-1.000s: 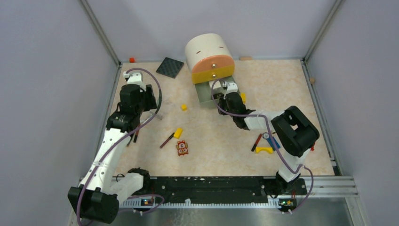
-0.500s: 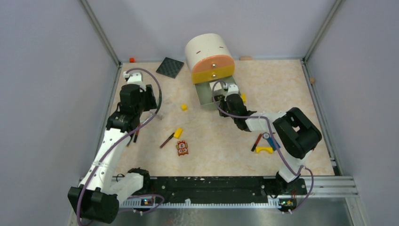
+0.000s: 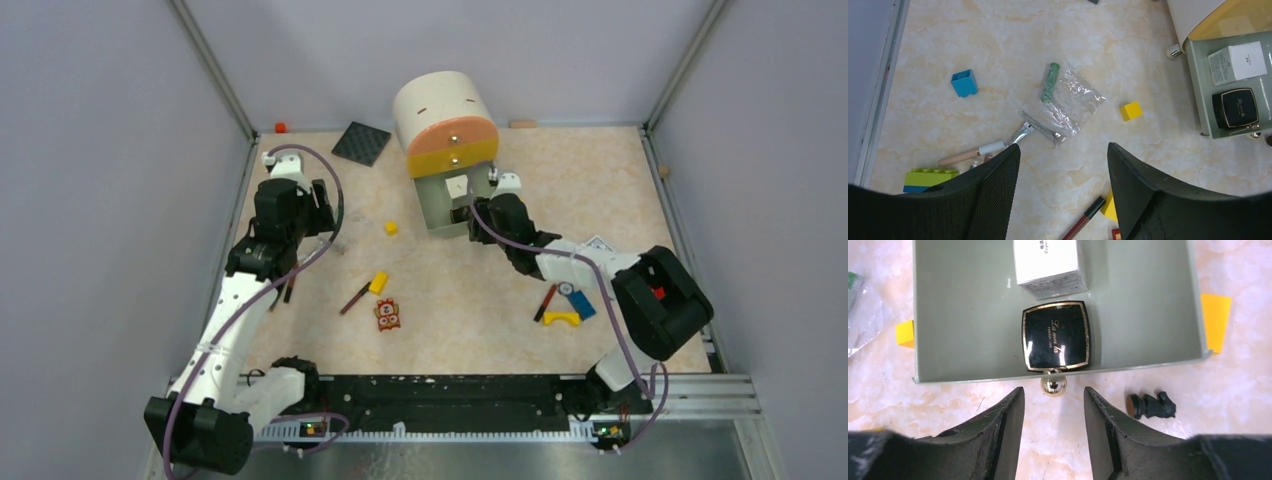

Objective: Organize the makeup
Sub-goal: Open the drawer in the storage box, then close the drawer in the storage box, then open the drawer in the storage box.

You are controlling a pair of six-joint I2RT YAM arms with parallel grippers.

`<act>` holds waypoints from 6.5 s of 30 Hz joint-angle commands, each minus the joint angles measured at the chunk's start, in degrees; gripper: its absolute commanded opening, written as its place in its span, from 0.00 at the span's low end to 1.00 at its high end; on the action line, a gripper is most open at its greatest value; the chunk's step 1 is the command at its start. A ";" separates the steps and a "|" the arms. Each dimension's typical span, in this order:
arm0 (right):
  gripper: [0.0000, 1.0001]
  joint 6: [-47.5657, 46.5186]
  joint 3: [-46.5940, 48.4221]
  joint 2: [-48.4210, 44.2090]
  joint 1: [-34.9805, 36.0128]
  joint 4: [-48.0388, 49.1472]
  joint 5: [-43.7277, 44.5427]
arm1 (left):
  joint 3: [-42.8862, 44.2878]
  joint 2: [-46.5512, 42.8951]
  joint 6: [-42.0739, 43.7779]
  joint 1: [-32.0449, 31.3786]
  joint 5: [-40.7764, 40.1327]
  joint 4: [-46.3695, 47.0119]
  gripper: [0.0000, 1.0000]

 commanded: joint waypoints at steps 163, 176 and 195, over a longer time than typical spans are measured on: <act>0.52 -4.24 65.36 27.53 -9.37 -25.08 -18.84 | -0.15 -0.23 0.56 0.68 0.95 2.65 0.71; 0.50 -4.38 65.17 25.49 -9.40 -24.90 -18.92 | -0.07 0.31 0.56 0.69 1.52 2.75 0.71; 0.04 -4.41 64.10 24.26 -9.35 -25.15 -19.96 | -0.05 -0.23 0.56 0.69 1.15 2.66 0.70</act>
